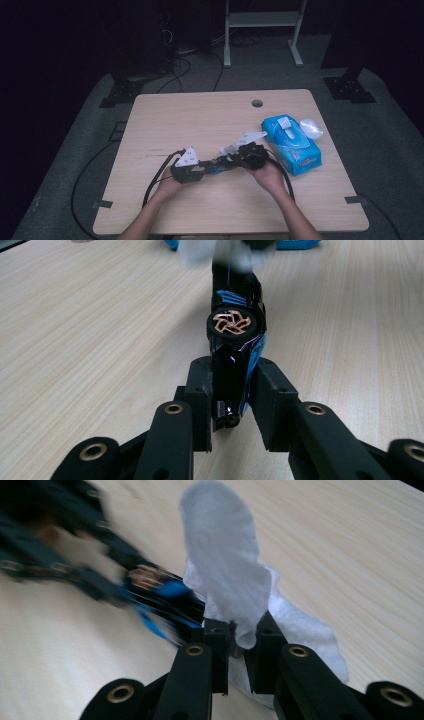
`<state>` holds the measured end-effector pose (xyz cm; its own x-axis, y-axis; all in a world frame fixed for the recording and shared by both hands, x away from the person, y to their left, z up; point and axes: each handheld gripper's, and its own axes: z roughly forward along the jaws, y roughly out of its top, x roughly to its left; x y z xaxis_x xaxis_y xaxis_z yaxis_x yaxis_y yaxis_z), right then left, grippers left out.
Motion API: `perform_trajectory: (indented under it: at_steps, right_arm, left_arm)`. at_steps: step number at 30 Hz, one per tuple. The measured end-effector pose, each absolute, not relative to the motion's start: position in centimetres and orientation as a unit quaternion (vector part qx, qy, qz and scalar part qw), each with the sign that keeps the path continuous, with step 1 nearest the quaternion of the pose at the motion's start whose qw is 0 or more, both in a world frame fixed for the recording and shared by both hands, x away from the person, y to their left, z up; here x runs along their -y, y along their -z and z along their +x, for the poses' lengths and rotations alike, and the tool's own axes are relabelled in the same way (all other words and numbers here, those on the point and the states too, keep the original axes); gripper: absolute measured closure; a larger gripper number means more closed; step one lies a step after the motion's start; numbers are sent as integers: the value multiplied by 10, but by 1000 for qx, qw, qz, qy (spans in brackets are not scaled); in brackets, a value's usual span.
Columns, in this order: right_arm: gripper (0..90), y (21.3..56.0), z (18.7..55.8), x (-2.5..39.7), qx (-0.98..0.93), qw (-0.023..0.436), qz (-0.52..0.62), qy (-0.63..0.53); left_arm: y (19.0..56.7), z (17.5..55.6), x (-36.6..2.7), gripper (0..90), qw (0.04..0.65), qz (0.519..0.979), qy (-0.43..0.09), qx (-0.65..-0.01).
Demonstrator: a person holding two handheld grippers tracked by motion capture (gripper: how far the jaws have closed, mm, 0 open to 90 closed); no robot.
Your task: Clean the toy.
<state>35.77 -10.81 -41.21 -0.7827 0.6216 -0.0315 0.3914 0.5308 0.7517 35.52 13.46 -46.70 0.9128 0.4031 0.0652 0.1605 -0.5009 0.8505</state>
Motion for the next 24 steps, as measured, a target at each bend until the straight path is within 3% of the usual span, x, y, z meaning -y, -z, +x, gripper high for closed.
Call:
perform_trajectory:
  at_steps: [4, 8, 13, 14, 21, 24]
  right_arm:
    - [810, 413, 351, 87, -870, 156, 263, -386]
    - [812, 412, 360, 109, -866, 171, 295, -366]
    - [813, 413, 363, 115, -858, 153, 306, -382]
    - [812, 414, 361, 108, -858, 128, 296, -399]
    - [813, 413, 363, 110, -858, 152, 307, -383]
    - [812, 409, 356, 98, -852, 117, 290, -419]
  left_arm:
    - [467, 355, -137, 710, 469, 858, -129, -165]
    - [467, 356, -136, 710, 470, 858, -128, -163]
    - [467, 356, -134, 712, 469, 859, -127, -160]
    - [467, 356, -134, 712, 470, 858, -126, -161]
    - [468, 356, -134, 713, 474, 857, -125, -162]
    - [468, 356, -132, 716, 475, 856, -125, -163]
